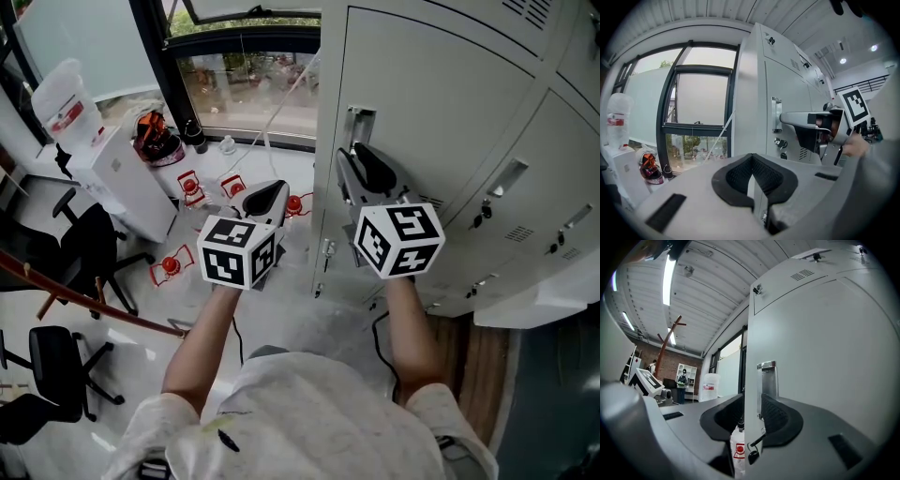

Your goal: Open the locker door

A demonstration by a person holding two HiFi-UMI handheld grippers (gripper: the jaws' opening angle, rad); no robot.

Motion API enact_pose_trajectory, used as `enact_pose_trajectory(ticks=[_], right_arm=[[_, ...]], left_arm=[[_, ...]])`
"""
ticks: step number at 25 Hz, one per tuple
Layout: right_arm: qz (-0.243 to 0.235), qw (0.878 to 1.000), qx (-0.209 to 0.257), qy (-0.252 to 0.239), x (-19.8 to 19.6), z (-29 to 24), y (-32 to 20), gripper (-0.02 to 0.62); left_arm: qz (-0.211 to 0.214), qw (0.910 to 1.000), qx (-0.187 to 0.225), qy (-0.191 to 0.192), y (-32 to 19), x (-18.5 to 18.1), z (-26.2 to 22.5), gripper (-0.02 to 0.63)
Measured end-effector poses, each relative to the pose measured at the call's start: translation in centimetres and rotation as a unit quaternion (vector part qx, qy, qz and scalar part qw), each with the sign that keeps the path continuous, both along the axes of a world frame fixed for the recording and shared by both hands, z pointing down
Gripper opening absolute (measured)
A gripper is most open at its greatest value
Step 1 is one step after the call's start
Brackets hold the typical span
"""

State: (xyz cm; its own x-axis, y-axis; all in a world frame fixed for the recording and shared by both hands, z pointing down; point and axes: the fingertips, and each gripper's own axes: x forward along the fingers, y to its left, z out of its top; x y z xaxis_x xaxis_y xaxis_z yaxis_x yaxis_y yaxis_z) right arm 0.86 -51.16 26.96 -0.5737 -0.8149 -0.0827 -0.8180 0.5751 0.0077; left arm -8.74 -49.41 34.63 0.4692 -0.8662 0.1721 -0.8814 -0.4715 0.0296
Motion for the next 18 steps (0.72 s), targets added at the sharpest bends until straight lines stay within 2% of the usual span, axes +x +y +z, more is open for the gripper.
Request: enact_pose_trajectory(ticks=[10, 18], right_arm=[[-0.004, 1.000, -0.014, -0.002, -0.7, 0.4, -1.3, 0.148], [-0.009, 1.000, -0.013, 0.001, -1.6, 0.3, -1.9, 0.152]], left_arm=[[0.006, 1.0000, 0.002, -0.003, -0.7, 0.5, 0.2, 0.005], [0.009, 0.9999, -0.003, -0.010, -0.4, 0.6, 0.8, 0.005]])
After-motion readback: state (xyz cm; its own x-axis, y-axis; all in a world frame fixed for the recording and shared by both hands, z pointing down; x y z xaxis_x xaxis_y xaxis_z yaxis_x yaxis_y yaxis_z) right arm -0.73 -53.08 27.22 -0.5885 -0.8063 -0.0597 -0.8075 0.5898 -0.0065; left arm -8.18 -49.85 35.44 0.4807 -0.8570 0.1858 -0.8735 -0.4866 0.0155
